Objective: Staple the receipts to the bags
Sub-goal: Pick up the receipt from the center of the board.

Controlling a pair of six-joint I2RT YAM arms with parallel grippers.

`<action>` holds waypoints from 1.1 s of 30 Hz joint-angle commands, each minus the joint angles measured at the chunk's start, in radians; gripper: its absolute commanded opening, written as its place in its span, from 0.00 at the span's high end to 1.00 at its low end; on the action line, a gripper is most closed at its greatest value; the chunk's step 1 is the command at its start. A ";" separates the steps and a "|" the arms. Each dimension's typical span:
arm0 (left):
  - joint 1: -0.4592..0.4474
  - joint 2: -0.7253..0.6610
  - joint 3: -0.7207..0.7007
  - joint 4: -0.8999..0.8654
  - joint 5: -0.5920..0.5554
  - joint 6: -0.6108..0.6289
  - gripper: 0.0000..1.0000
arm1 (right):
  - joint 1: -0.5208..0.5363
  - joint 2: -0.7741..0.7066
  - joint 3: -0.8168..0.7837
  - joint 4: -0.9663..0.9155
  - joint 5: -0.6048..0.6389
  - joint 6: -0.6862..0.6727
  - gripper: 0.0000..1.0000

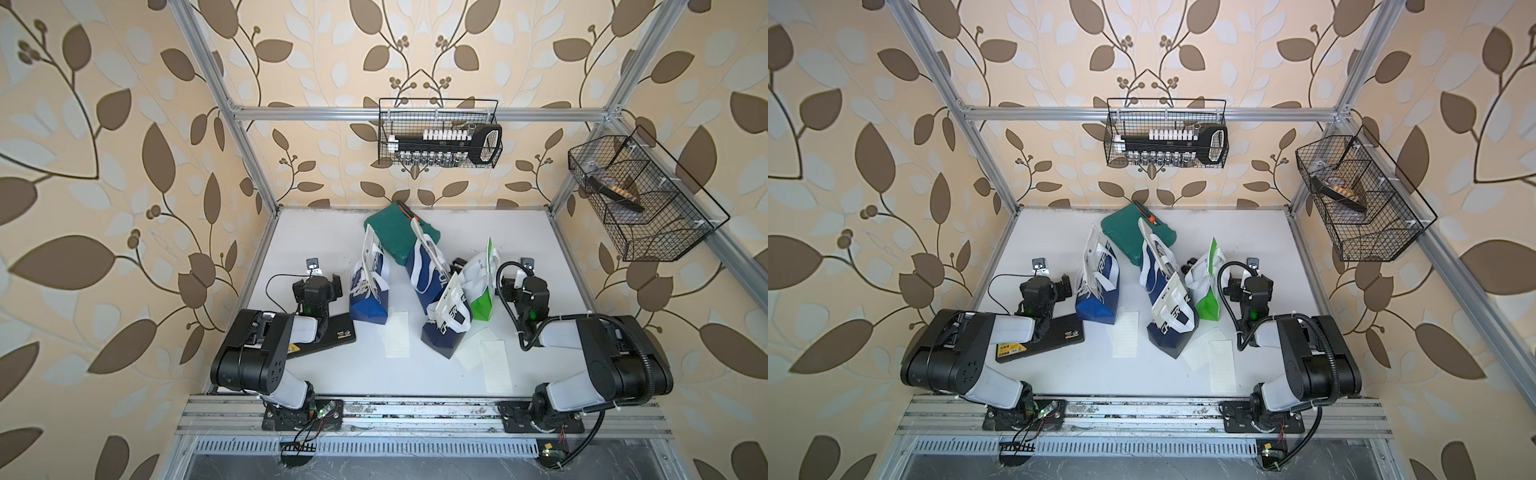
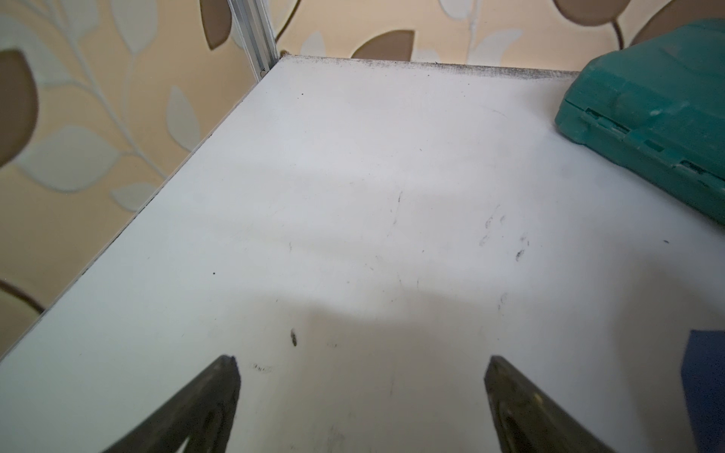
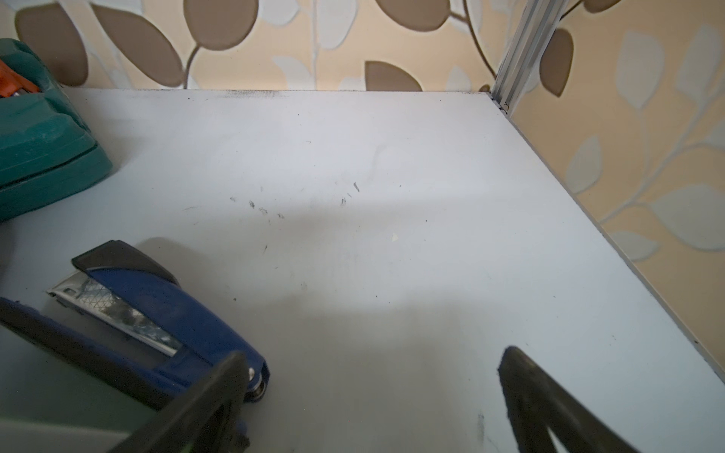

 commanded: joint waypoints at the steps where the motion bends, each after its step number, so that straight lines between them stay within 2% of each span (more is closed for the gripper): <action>1: 0.007 -0.017 0.001 0.008 0.004 -0.002 0.01 | 0.008 -0.007 0.023 -0.012 0.003 0.013 0.00; 4: 0.007 -0.042 0.009 -0.009 0.019 0.013 0.01 | 0.029 -0.045 0.046 -0.066 0.059 0.003 0.02; 5: 0.006 -0.067 0.062 -0.111 0.042 0.036 0.01 | 0.035 -0.092 0.100 -0.184 0.085 0.002 0.02; 6: 0.004 -0.110 0.153 -0.302 0.051 0.036 0.01 | 0.035 -0.138 0.191 -0.396 0.104 0.031 0.02; 7: 0.004 -0.130 0.239 -0.459 0.038 0.019 0.01 | 0.034 -0.157 0.264 -0.531 0.141 0.081 0.03; 8: 0.004 -0.143 0.330 -0.583 0.029 -0.015 0.01 | 0.035 -0.179 0.324 -0.627 0.177 0.126 0.05; 9: 0.004 -0.150 0.399 -0.694 0.041 -0.028 0.01 | 0.043 -0.198 0.359 -0.670 0.202 0.158 0.12; 10: 0.001 -0.156 0.450 -0.773 0.042 -0.042 0.01 | 0.059 -0.211 0.393 -0.706 0.237 0.193 0.15; 11: -0.007 -0.167 0.489 -0.841 0.009 -0.080 0.01 | 0.075 -0.229 0.439 -0.788 0.256 0.228 0.16; 13: -0.016 -0.209 0.516 -0.914 -0.007 -0.157 0.01 | 0.121 -0.251 0.529 -0.924 0.312 0.271 0.13; 16: -0.033 -0.296 0.516 -1.001 0.061 -0.213 0.01 | 0.249 -0.295 0.608 -1.045 0.343 0.196 0.03; 18: -0.061 -0.355 0.507 -1.060 0.092 -0.233 0.01 | 0.357 -0.353 0.630 -1.088 0.345 0.128 0.02; 20: -0.106 -0.404 0.500 -1.115 0.090 -0.237 0.01 | 0.420 -0.419 0.636 -1.127 0.357 0.150 0.03; 24: -0.227 -0.483 0.484 -1.176 0.077 -0.279 0.01 | 0.383 -0.533 0.656 -1.346 0.374 0.436 0.01; 29: -0.274 -0.508 0.494 -1.210 0.065 -0.396 0.01 | 0.285 -0.615 0.626 -1.487 0.290 0.554 0.01; 33: -0.278 -0.495 0.581 -1.291 -0.082 -0.448 0.01 | 0.218 -0.607 0.628 -1.722 0.272 0.681 0.01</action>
